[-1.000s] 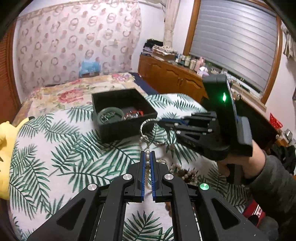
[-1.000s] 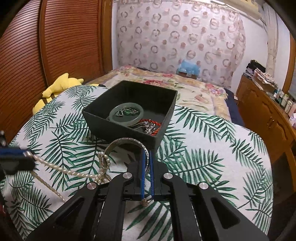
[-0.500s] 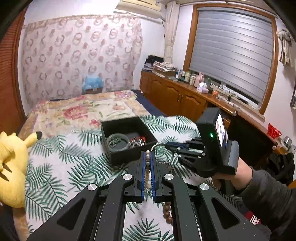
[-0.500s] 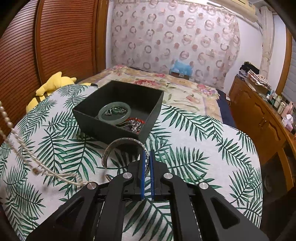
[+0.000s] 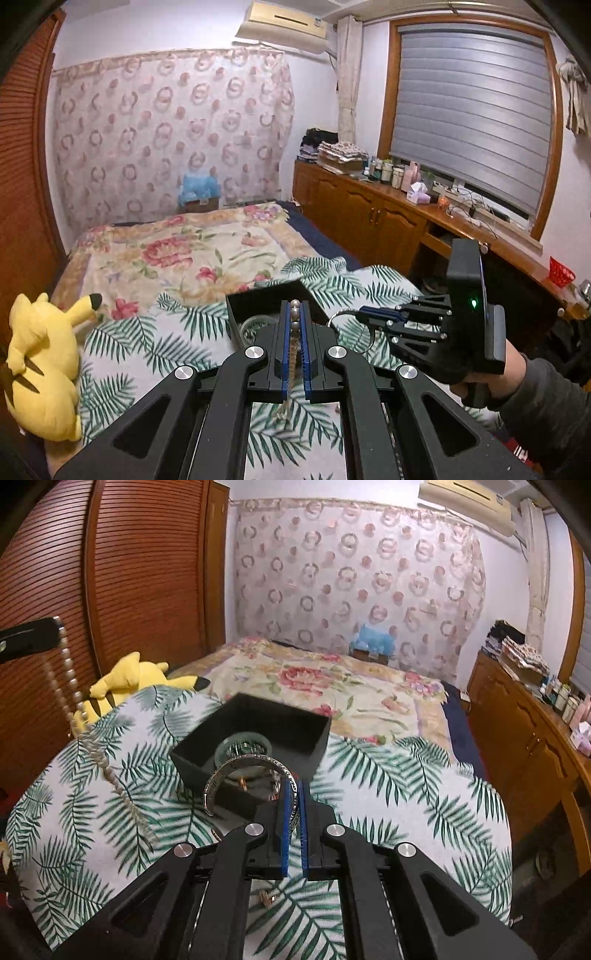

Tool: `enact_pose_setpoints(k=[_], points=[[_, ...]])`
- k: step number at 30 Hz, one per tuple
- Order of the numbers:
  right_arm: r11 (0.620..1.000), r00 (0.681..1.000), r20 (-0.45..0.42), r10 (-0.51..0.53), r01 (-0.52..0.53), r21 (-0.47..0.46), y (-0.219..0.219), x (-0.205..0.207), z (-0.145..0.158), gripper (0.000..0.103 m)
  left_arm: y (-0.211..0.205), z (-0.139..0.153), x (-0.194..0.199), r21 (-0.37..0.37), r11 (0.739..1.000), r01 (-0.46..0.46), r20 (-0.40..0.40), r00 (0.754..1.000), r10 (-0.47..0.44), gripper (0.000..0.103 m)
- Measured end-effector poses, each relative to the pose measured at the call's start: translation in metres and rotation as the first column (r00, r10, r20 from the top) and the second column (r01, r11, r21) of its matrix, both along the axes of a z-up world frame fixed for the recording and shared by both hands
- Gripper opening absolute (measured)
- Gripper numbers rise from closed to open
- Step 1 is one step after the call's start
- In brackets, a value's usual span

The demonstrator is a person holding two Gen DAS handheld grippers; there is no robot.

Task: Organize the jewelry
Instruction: 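Carry the pearl strand with the left tool while the right tool carries the silver bangle to the box, then open both tools to drop the pearls and silver bangle into the black box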

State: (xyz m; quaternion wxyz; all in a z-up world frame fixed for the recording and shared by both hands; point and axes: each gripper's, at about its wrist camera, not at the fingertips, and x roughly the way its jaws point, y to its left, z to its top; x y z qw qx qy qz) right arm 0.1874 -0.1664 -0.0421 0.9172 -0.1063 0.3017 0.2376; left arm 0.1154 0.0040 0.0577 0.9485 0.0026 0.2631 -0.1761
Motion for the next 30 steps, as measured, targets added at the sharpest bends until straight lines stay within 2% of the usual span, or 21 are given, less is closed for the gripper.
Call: enact_pose_setpoints(k=[5, 13, 18, 21, 30], points=[[1.0, 1.0, 0.006, 0.014, -0.014, 0.015, 0.003, 0.019, 0.007, 0.005, -0.004, 0.017, 0.016, -0.004, 1.0, 0.002, 0.027, 1.0, -0.002, 0.004], [0.999, 1.0, -0.01, 0.027, -0.027, 0.029, 0.005, 0.047, 0.003, 0.005, -0.008, 0.043, 0.045, -0.013, 1.0, -0.003, 0.069, 0.998, 0.003, 0.004], [0.999, 0.999, -0.02, 0.037, -0.036, 0.039, 0.003, 0.059, -0.001, 0.006, -0.011, 0.048, 0.059, -0.019, 1.0, -0.002, 0.085, 0.996, 0.004, 0.004], [0.998, 0.999, -0.021, 0.045, -0.044, 0.039, 0.004, 0.065, -0.003, 0.006, -0.012, 0.04, 0.068, -0.012, 1.0, -0.009, 0.056, 0.998, 0.01, 0.004], [0.997, 0.997, -0.042, 0.069, -0.068, 0.023, 0.017, 0.09, -0.018, 0.006, -0.004, -0.04, 0.106, 0.017, 0.999, -0.039, -0.123, 0.992, 0.041, 0.004]])
